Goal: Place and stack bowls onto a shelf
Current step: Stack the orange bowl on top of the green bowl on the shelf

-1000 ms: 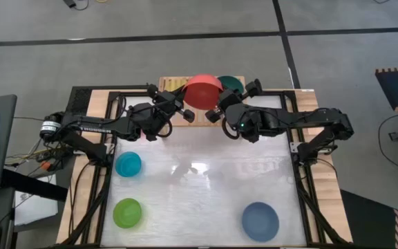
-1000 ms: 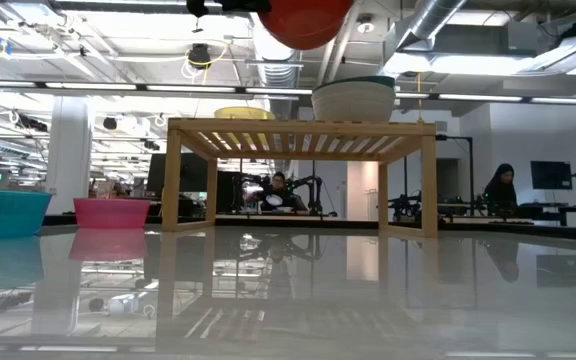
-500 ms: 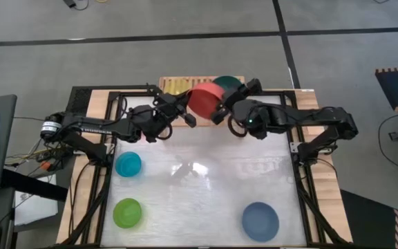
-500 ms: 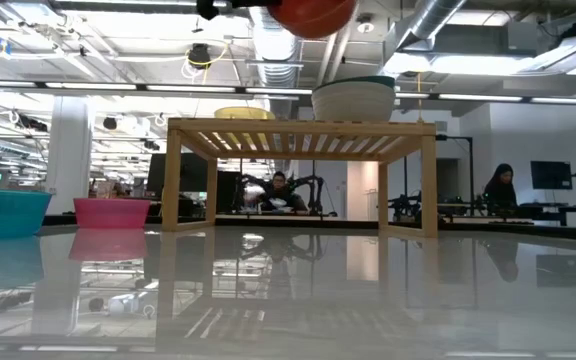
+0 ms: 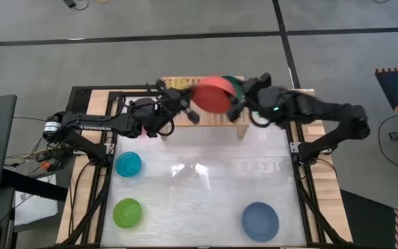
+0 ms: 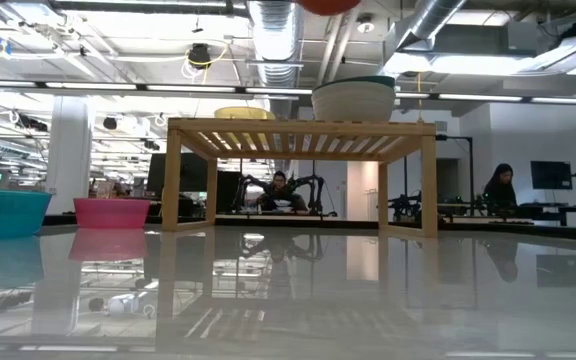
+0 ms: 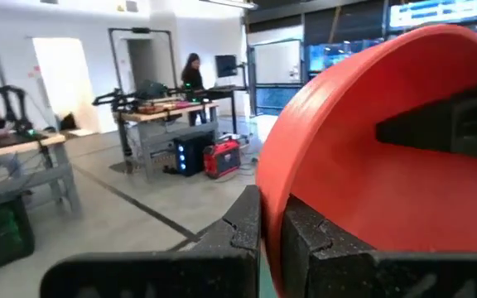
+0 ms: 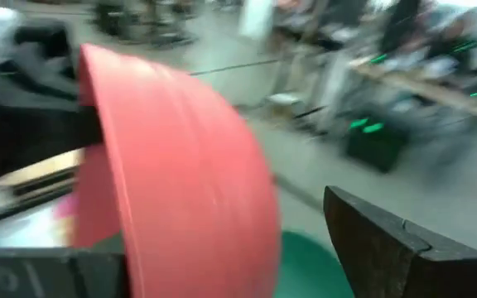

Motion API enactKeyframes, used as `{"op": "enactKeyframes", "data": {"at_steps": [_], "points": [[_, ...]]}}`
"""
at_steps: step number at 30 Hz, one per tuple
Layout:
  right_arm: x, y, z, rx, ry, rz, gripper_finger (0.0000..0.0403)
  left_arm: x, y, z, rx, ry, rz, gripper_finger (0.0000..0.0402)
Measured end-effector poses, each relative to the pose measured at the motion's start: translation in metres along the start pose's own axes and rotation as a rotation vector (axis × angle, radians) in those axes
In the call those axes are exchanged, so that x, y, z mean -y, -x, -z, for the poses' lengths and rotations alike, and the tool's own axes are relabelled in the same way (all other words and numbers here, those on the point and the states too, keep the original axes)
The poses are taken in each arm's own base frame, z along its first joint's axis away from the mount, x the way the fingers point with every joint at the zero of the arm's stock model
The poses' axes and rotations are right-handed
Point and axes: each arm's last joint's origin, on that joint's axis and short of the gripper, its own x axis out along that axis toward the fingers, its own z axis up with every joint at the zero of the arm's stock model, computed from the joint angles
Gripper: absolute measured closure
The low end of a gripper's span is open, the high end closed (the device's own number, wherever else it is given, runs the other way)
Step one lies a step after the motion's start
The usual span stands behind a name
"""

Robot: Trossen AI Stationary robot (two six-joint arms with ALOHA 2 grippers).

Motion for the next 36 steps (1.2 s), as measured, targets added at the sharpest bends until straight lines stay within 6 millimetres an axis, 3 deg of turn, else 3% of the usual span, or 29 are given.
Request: {"op": "enactKeyframes", "data": {"at_steps": [4, 9, 23, 27, 36], "points": [[0.033, 0.017, -0.002, -0.065, -0.112, -0.245, 0.0131, -0.015, -0.010, -0.003, -0.024, -0.011, -0.080, 0.0401], [0.045, 0.021, 0.005, -0.162, -0.122, -0.433, 0.0131, -0.025, -0.019, 0.007, -0.083, 0.073, -0.045, 0.0400], [0.076, 0.054, 0.011, -0.239, -0.334, -0.377, 0.0131, -0.029, -0.046, 0.039, -0.218, 0.300, 0.073, 0.0401], [0.085, 0.058, 0.012, -0.216, -0.334, -0.297, 0.0131, -0.031, -0.068, 0.036, -0.322, 0.332, 0.108, 0.0401], [0.092, 0.064, 0.018, -0.240, -0.310, -0.239, 0.0131, -0.028, -0.127, 0.019, -0.599, 0.164, 0.177, 0.0402]]}}
